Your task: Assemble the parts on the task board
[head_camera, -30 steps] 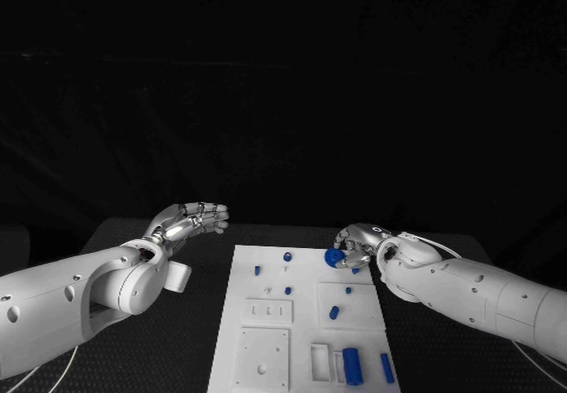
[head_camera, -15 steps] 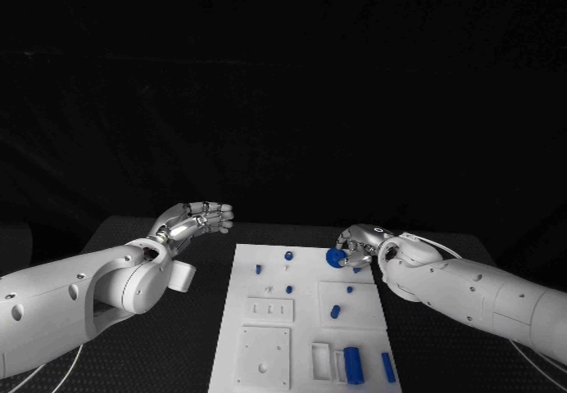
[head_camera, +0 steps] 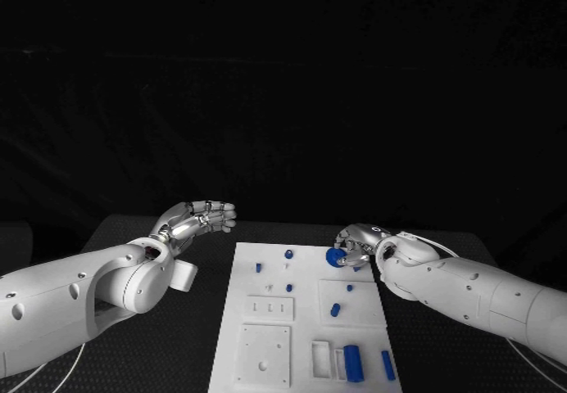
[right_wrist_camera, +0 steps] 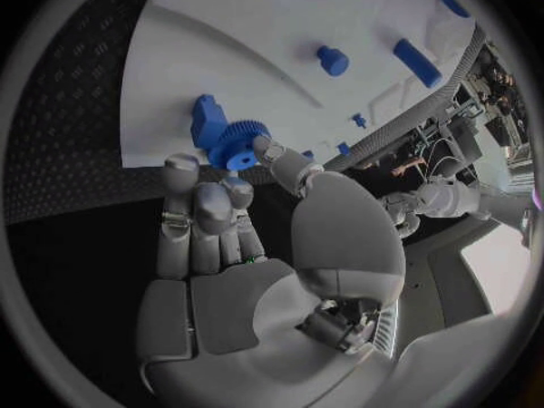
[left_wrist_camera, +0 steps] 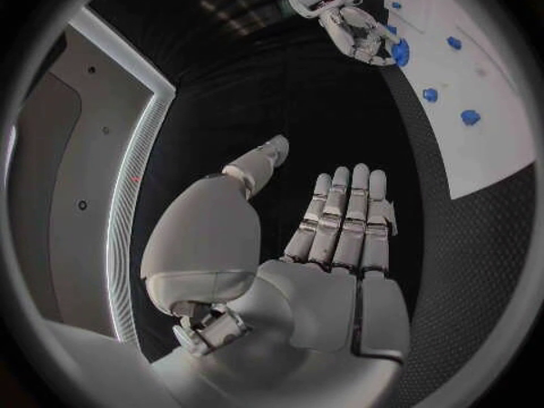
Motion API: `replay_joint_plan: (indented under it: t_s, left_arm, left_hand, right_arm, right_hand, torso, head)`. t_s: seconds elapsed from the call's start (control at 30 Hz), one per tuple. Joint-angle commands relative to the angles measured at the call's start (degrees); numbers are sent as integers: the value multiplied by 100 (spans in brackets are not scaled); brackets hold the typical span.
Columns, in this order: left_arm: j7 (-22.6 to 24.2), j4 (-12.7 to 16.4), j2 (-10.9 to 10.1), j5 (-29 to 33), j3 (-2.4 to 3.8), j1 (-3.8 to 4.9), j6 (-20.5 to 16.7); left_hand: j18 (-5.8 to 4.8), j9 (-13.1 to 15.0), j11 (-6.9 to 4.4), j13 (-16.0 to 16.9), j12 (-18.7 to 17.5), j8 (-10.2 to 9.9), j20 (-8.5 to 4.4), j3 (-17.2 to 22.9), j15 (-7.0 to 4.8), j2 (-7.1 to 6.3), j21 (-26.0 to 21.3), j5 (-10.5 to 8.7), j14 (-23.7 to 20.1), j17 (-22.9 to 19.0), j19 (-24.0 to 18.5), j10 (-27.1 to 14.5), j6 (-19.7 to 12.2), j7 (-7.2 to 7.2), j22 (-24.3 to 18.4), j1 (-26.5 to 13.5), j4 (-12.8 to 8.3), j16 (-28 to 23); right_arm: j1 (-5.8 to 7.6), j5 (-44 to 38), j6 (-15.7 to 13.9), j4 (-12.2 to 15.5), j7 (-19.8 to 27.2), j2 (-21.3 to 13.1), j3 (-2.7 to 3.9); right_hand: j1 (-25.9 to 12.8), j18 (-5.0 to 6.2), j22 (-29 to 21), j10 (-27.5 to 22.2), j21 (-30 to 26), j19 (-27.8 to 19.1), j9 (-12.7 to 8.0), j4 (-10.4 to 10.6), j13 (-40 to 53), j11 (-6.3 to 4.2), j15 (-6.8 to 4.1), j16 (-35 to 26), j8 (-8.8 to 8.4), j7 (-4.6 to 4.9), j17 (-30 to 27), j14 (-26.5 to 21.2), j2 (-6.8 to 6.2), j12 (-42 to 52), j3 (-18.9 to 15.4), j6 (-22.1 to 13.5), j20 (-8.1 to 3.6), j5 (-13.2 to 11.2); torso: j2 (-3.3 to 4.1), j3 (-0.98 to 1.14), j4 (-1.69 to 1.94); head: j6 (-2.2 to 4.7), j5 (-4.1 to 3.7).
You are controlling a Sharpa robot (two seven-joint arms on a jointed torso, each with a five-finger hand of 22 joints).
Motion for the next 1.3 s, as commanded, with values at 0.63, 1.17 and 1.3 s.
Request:
replay_joint_plan:
  t_s: [0.63, 1.17, 1.3]
  left_arm:
    - [25, 36, -8, 25, 4, 6, 55]
    - [8, 36, -4, 25, 4, 6, 50]
    - [7, 44, -3, 25, 4, 6, 47]
  left_hand:
    - [-84, 19, 10, 8, 28, 51, -22, -42, -25, 85, -5, 33, 19, -2, 39, 53, 34, 132, 123, 33, -16, 30]
    - [-83, 22, 13, 7, 27, 56, -22, -45, -24, 92, -5, 34, 21, -2, 43, 60, 36, 136, 123, 39, -24, 31]
    - [-82, 23, 14, 7, 26, 57, -21, -46, -23, 95, -6, 34, 22, -2, 44, 62, 37, 137, 123, 41, -26, 32]
  right_arm:
    - [-26, -643, 610, -46, -155, -9, -64]
    - [-38, -887, 476, -27, -162, 29, -97]
    - [-50, -980, 400, 3, -212, 43, -112]
  right_hand:
    - [37, 182, 134, -55, 129, -114, 9, -20, 23, -17, -32, -49, 62, 58, 79, -29, 84, 22, 256, 270, 17, 87]
    - [166, 182, 127, -58, 215, -161, -27, -260, 40, 5, -8, -93, 31, 80, 143, -10, 92, 18, 427, 259, 33, 414]
    - [72, 182, 123, -29, 246, -151, -12, -224, 45, -14, -25, -100, 79, 58, 166, 4, 50, 28, 388, 356, 44, 331]
  torso:
    - [-5, 6, -8]
    - [-4, 7, -8]
    - [-3, 3, -5]
  head:
    - [-54, -1]
    - [-54, -23]
    - [-55, -30]
